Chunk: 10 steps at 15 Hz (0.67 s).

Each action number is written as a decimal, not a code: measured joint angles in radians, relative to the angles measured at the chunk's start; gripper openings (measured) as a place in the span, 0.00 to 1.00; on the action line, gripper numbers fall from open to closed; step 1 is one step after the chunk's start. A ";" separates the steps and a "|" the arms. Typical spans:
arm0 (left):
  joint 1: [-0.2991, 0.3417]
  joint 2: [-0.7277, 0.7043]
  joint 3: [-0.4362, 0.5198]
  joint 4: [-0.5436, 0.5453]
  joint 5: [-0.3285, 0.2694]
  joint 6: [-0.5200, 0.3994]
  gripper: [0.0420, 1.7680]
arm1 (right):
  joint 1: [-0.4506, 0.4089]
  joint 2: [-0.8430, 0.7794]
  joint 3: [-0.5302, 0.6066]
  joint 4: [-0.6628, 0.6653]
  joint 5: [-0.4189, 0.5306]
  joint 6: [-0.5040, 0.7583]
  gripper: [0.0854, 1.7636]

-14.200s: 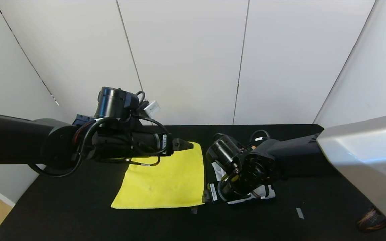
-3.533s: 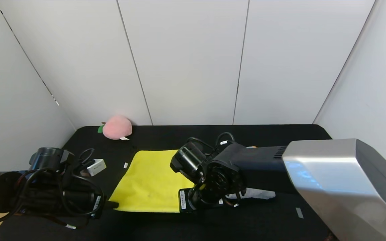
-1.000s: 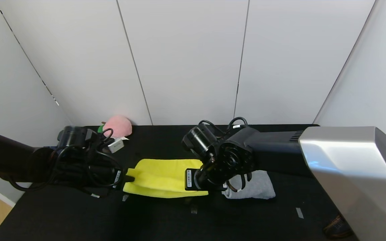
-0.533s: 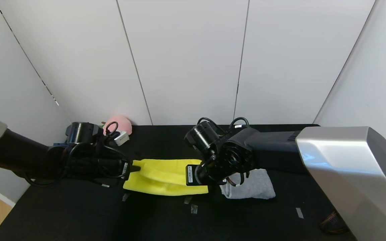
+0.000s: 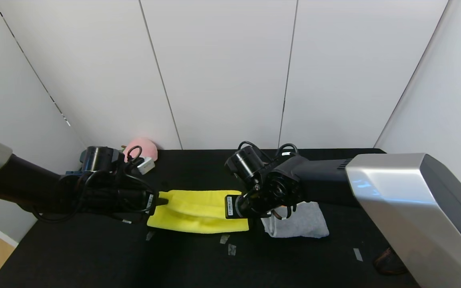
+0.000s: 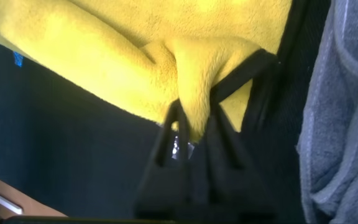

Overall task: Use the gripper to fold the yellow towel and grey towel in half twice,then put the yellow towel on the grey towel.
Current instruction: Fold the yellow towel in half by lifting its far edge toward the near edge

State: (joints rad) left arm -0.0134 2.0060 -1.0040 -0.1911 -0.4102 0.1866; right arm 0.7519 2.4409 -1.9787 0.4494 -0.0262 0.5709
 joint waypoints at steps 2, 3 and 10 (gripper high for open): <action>0.002 0.000 -0.002 0.000 0.000 -0.001 0.20 | -0.007 0.001 0.000 -0.010 0.000 -0.009 0.33; 0.003 0.000 -0.004 0.000 0.003 -0.003 0.30 | -0.011 0.001 0.000 -0.017 0.000 -0.015 0.41; 0.015 -0.006 -0.015 0.000 0.007 -0.003 0.70 | -0.032 -0.012 -0.002 -0.046 -0.001 -0.016 0.74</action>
State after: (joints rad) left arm 0.0019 2.0002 -1.0189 -0.1915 -0.4032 0.1838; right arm 0.7196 2.4285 -1.9806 0.4030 -0.0272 0.5551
